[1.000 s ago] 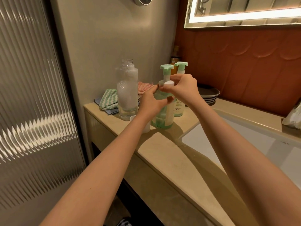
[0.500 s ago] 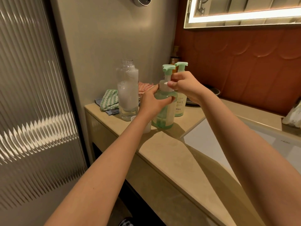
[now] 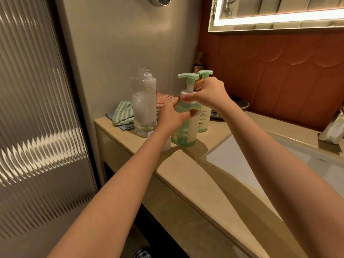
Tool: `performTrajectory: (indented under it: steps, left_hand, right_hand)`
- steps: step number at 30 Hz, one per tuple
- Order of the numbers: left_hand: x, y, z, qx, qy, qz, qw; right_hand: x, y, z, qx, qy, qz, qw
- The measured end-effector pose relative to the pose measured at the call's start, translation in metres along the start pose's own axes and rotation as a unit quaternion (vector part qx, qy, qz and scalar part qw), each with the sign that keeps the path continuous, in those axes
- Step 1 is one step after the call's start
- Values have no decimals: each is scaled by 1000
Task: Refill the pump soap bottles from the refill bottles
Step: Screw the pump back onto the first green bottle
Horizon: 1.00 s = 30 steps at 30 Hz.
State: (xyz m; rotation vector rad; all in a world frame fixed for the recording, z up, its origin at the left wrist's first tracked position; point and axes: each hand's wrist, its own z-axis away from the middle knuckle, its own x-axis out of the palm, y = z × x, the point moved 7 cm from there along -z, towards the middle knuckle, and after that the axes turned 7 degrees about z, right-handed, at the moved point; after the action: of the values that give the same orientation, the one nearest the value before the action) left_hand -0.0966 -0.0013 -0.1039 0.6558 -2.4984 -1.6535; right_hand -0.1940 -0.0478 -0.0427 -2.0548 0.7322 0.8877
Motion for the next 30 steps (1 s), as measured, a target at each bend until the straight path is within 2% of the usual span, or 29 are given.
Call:
performTrajectory:
  steps: [2,4,8,13,15,17,19,20,25,30]
  left_hand:
    - [0,1,1,3,-4,-5,1000]
    - [0,2,1,1,-5,-2,1000]
    - [0,2,1,2,-7,-5,1000]
    - [1,0,0,2,-1,-4,1000]
    - [0,-1,-1,-2,0,-3,1000]
    - [1,-1,-1,-1,-3,2,1000]
    - [0,-2,-1,3,-5,1,1000]
    - [0,-2,-2,6,-4,1,1000]
    - [0,-3,-3,9,1,-2,1000]
    - [0,-4,-3,-3,2,1,1000]
  right_hand:
    - [-2,-3,2,0,32,44,998]
    - [1,-4,2,1,9,45,999]
    - [9,-1,7,28,-87,-130,987]
    - [4,5,0,33,5,-56,998]
    - [8,7,-1,32,10,-29,999]
    - [13,8,1,28,-30,-101,994]
    - [18,8,6,41,-86,-228,969]
    - [17,10,8,44,-92,-251,963]
    - [7,15,3,34,16,-130,991]
    - [23,11,4,39,-73,-238,968]
